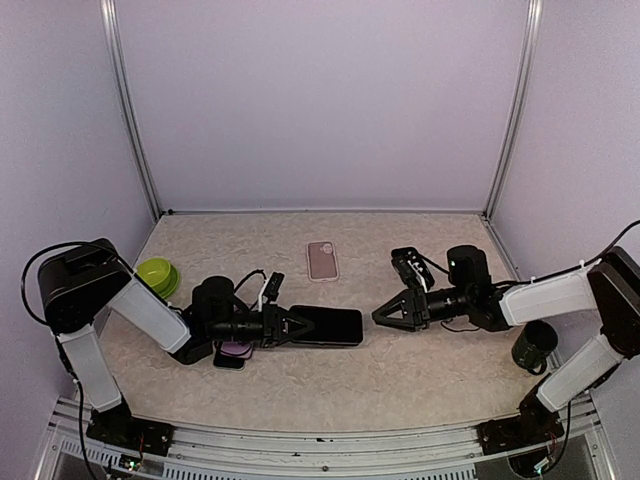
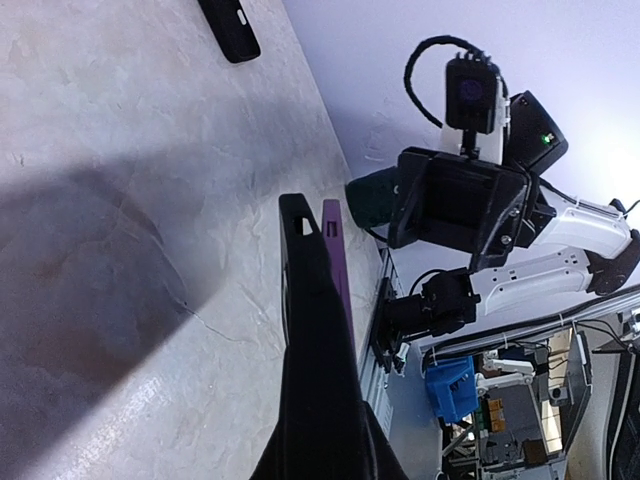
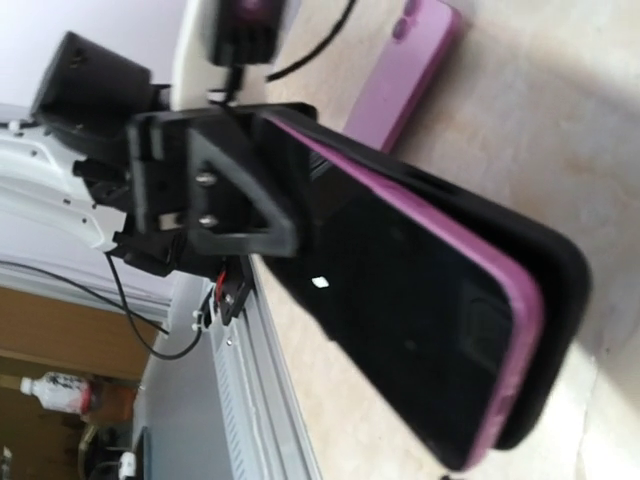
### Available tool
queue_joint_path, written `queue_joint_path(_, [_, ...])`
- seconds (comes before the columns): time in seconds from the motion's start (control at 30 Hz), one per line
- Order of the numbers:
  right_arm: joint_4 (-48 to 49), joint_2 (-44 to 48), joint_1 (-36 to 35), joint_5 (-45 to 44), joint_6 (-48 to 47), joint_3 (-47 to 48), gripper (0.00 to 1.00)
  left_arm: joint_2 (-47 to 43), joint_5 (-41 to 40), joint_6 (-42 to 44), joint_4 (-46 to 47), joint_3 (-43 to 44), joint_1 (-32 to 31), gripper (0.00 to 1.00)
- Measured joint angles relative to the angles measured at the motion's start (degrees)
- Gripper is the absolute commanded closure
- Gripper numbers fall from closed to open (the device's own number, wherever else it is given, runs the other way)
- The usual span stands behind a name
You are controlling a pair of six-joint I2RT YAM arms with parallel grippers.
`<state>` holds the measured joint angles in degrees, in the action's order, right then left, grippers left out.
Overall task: Put the phone into the phone case
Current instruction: Press the bottom right corner of the phone case.
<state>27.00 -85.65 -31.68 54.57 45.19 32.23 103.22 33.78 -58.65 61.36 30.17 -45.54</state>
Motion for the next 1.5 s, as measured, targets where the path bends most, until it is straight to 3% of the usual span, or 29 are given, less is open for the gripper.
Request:
queue_joint_path(0.17, [-1.3,2.3,0.3,0.0,-2.4,-0.3,0.36,-0.2,0.0,0.9,-0.6,-0.2,0.1,1.00])
queue_joint_path(0.5, [-1.3,2.3,0.3,1.2,-3.7,-2.4,0.29,-4.4,1.0,6.7,-0.6,-0.9,-1.0,1.00])
queue_joint_path(0.83, [4.7,2.2,-0.5,4.9,-2.1,-2.7,0.30,-10.6,4.8,17.8,-3.6,-0.9,-4.5,0.99])
queue_joint_path(1.1, [8.4,4.4,-4.7,7.8,-2.3,-3.1,0.43,-16.0,5.4,25.8,-6.8,-1.6,-6.3,0.98])
queue_joint_path(1.5, [12.8,5.4,-7.2,10.4,-1.4,-3.2,0.77,-19.5,4.5,33.5,-12.6,-1.6,-7.8,0.98])
